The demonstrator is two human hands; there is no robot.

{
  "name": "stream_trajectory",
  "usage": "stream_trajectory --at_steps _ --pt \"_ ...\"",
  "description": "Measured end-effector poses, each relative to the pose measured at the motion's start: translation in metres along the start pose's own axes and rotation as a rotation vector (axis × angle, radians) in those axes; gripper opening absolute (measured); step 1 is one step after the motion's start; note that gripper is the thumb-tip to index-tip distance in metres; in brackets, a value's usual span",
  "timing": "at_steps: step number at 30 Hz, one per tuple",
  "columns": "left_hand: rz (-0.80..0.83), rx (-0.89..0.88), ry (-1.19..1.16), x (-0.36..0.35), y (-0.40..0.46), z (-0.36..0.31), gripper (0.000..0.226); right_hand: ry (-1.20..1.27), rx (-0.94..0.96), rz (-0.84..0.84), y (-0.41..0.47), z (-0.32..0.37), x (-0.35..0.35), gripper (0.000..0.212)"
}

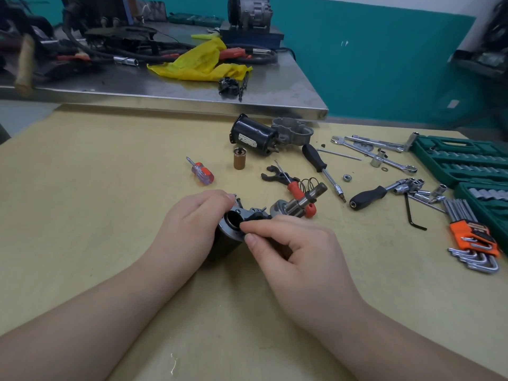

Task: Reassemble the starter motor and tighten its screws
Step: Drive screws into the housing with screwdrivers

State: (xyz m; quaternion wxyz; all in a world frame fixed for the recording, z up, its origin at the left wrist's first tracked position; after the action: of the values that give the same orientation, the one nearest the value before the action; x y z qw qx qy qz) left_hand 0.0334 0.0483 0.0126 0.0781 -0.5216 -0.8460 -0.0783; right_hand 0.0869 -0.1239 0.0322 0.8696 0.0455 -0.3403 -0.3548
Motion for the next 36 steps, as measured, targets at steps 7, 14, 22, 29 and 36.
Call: stream_trajectory --at_steps 7,14,22,29,36 --pt "-0.082 -0.015 0.033 0.0038 0.0007 0.0009 0.053 0.005 -0.033 -0.006 0.0011 0.0002 0.0019 0.018" --pt "-0.073 -0.001 0.03 0.0039 0.0019 0.0051 0.035 -0.065 -0.015 -0.03 -0.0001 0.0018 0.0029 0.018" --pt "-0.054 0.022 -0.014 0.0012 0.0001 0.0029 0.035 -0.136 -0.001 -0.018 -0.0006 0.004 0.0023 0.017" --pt "0.016 0.084 -0.045 -0.0009 -0.0048 0.0002 0.042 -0.186 -0.002 0.02 0.0045 0.0079 -0.0005 0.006" --pt "0.05 0.063 0.003 -0.0008 -0.0043 0.0012 0.052 -0.159 -0.036 0.046 0.0083 0.0051 -0.0017 0.005"
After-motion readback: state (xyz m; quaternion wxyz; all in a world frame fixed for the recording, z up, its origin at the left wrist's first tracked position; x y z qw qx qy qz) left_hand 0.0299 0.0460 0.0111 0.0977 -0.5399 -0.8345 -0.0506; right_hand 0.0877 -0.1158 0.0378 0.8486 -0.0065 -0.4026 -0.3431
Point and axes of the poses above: each hand's wrist, its own y-axis towards the middle knuckle, its own x-axis out of the back of the hand, z = x × y, the point moved 6 cm from there along y, towards the middle knuckle, and after that the axes turned 9 degrees about z, right-handed, at the moved point
